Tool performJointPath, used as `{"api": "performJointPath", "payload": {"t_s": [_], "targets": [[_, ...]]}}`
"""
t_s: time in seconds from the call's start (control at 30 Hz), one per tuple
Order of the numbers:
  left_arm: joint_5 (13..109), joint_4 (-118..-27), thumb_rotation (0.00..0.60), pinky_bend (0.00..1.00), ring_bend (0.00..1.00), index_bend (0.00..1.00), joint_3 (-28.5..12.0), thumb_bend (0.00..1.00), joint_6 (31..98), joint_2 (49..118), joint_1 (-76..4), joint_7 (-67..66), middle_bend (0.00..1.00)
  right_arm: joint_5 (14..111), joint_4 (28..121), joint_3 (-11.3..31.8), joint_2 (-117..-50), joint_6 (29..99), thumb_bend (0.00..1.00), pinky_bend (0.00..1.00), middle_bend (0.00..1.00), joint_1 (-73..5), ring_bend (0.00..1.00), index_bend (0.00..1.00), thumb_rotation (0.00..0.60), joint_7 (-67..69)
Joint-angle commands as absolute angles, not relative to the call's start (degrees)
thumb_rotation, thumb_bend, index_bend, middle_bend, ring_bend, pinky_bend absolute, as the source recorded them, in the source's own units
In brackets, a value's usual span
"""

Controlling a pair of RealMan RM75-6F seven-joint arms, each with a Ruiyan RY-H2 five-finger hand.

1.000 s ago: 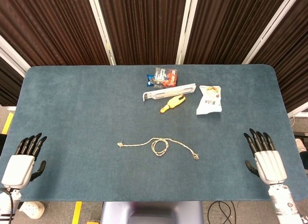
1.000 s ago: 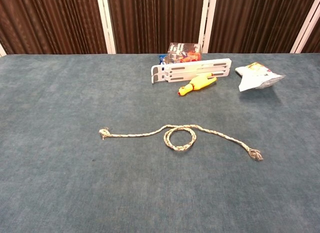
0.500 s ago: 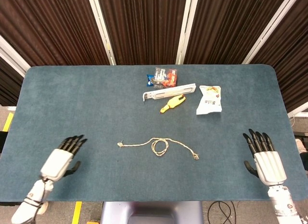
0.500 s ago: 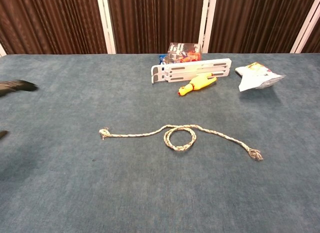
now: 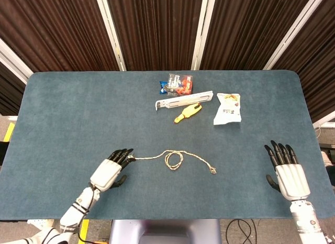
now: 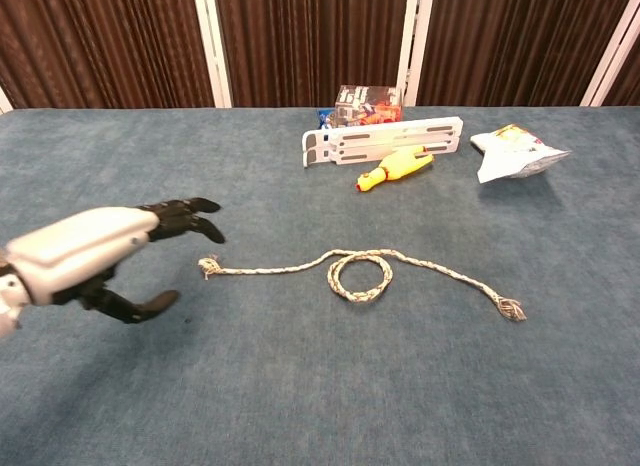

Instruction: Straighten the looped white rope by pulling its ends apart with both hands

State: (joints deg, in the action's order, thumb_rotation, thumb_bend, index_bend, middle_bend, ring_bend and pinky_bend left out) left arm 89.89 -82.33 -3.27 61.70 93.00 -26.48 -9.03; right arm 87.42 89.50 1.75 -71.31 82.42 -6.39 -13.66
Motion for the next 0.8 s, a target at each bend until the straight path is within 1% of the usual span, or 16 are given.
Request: {"api": "performJointPath", "payload": {"t_s": [0.03, 0.13, 0.27, 0.33, 0.63, 0.8], "targets": [[89.52, -77.17, 0.600, 0.13, 0.00, 0.22, -4.38, 0.46, 61.60, 98.45, -28.55, -9.57, 0.00, 86.87, 89.92, 2.02, -70.80, 82.26, 0.36, 0.00, 0.00, -6.35, 0.00, 0.00, 0.600, -13.28], [88.45, -73.15, 0.600, 0.13, 0.00, 0.24, -5.54, 0.46, 61.08, 101.45, -29.90, -11.82, 0.00, 86.61, 90.28, 2.31, -70.07, 82.51, 0.36, 0.00, 0.00, -6.25, 0.00, 0.00, 0.600, -12.10], [85.83, -69.65, 0.600, 0.13, 0.00, 0.26, -6.92, 0.46, 59.78, 103.66, -31.14, -15.09, 0.00, 86.27, 90.20, 2.62, -69.64, 82.91, 0.36, 0.00, 0.00, -6.08, 0.00, 0.00, 0.600, -11.69], [84.96, -67.71, 0.600, 0.13, 0.00, 0.30, -7.19, 0.46, 59.85, 104.69, -31.43, -17.12, 0.00, 85.41, 90.08, 3.07, -70.04, 83.09, 0.36, 0.00, 0.00, -5.96, 0.00, 0.00, 0.600, -12.44], [80.83, -65.91, 0.600, 0.13, 0.00, 0.34, -7.39, 0.46, 57.30, 105.86, -32.55, -20.31, 0.00, 84.38, 90.36, 3.35, -69.98, 82.19, 0.36, 0.00, 0.00, -6.26, 0.00, 0.00, 0.600, -12.55], [80.41, -64.60, 0.600, 0.13, 0.00, 0.39, -7.53, 0.46, 57.86, 106.67, -33.11, -20.28, 0.01, 84.15, 90.38, 3.36, -70.05, 82.05, 0.36, 0.00, 0.00, -6.29, 0.00, 0.00, 0.600, -12.85]]}}
